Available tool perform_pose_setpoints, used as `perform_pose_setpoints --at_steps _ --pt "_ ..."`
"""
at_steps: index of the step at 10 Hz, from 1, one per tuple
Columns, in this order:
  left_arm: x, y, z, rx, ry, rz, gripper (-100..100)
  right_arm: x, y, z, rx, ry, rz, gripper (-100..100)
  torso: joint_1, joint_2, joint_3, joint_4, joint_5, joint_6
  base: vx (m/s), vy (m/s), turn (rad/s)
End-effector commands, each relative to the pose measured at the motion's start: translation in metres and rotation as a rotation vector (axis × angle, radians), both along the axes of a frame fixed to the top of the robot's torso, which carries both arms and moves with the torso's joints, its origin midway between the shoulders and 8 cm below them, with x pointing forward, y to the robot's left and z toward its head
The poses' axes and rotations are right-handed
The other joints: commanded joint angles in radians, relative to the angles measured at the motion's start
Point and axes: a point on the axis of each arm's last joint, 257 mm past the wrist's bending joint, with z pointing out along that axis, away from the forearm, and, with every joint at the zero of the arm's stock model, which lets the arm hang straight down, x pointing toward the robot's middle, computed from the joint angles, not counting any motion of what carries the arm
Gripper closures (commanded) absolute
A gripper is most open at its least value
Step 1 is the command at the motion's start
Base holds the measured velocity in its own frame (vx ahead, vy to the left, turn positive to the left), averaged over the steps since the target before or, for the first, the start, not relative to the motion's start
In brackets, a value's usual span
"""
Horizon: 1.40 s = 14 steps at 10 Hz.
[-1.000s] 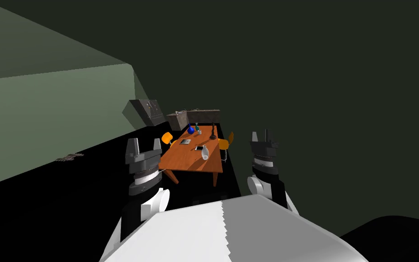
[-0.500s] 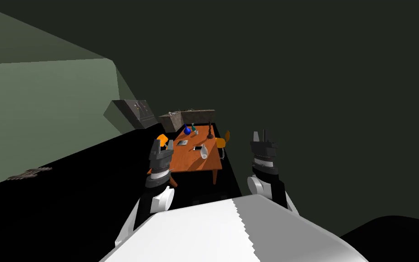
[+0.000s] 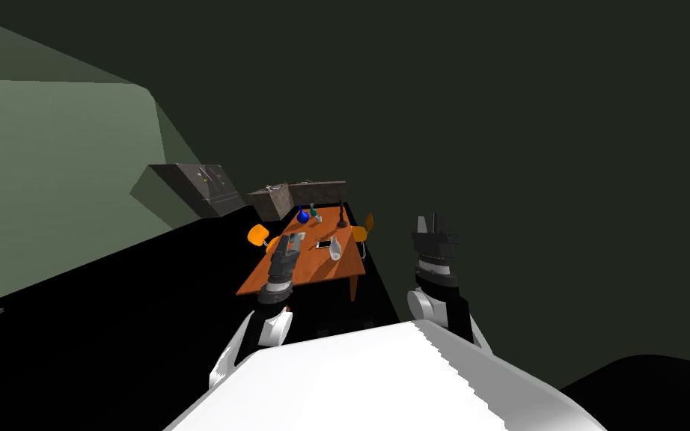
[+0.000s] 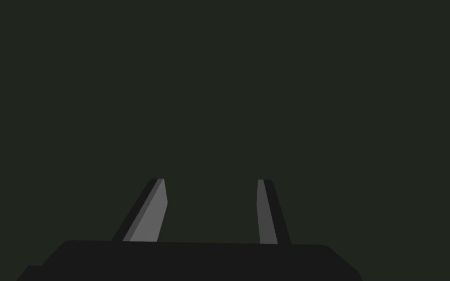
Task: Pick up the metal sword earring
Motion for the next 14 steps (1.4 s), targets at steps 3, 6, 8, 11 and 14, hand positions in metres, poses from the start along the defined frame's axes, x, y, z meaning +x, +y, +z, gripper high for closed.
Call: perform_pose_setpoints --at_steps 3,6,8,11,14 --pt "0.013 -0.023 -0.037 0.084 0.056 -0.056 -100 0.000 0.000 0.000 0.000 0.000 0.000 0 0.000 0.000 0.000 0.000 0.000 0.000 -0.025 0.062 -0.201" --pt "0.019 -0.031 -0.064 0.132 0.101 -0.077 -100 0.000 0.000 0.000 0.000 0.000 0.000 0 0.002 0.000 0.000 0.000 0.000 0.001 -0.021 0.076 -0.176" --pt "0.023 -0.038 -0.088 0.180 0.136 -0.100 -100 0.000 0.000 0.000 0.000 0.000 0.000 0 0.001 0.000 0.000 0.000 0.000 0.001 -0.032 0.071 -0.211" --pt "0.026 -0.044 -0.112 0.232 0.174 -0.121 -100 0.000 0.000 0.000 0.000 0.000 0.000 0 0.001 -0.001 -0.001 0.000 0.000 0.000 -0.013 0.058 -0.132" --pt "0.027 -0.052 -0.155 0.334 0.234 -0.163 -100 0.000 0.000 0.000 0.000 0.000 0.000 0 -0.001 -0.002 -0.001 0.000 0.000 -0.001 -0.017 0.047 -0.266"
